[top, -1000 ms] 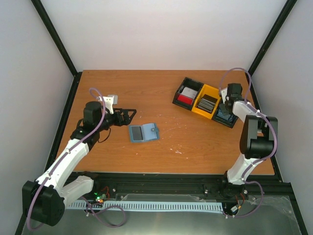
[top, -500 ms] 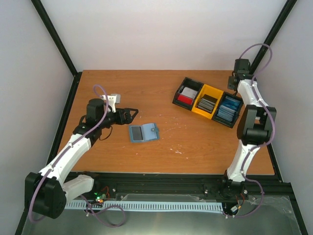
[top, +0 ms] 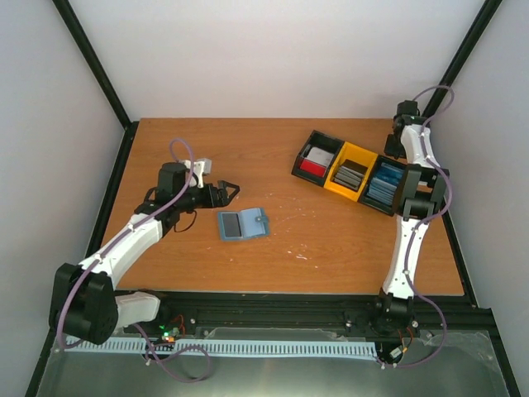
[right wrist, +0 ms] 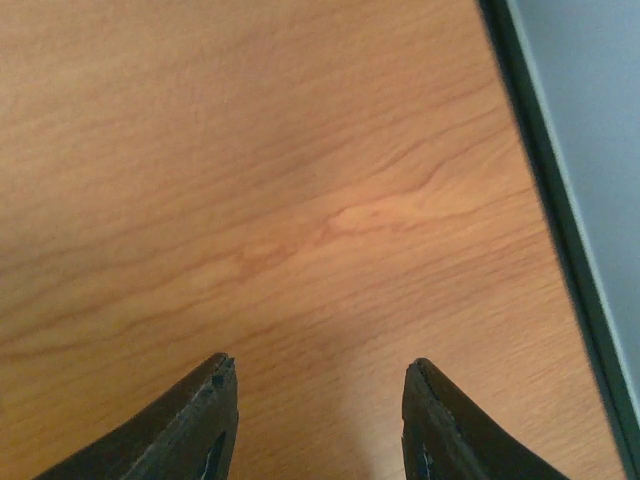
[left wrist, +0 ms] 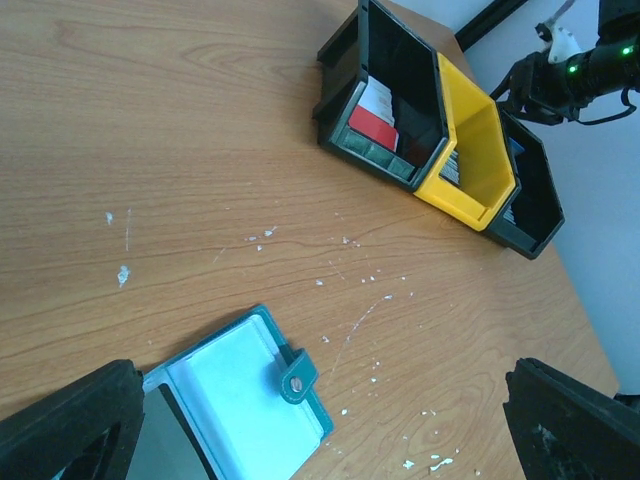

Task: Put the credit cards into the card holder
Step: Move the storage box to the center of the board.

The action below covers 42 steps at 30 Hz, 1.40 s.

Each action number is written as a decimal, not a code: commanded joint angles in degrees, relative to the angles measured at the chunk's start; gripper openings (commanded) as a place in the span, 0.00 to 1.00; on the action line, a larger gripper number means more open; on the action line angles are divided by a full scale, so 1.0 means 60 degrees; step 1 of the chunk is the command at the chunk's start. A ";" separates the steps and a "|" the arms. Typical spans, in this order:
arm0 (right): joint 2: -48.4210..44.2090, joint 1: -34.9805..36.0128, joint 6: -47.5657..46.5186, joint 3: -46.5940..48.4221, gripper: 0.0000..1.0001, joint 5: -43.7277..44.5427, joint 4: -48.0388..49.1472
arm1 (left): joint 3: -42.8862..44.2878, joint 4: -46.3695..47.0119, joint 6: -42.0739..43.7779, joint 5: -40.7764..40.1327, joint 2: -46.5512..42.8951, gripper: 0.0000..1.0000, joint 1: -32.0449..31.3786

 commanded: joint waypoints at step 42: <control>-1.0999 0.3106 0.1511 -1.1336 0.47 -0.1537 0.0909 | 0.0174 0.0501 0.0055 -0.0038 -0.0549 1.00 -0.0232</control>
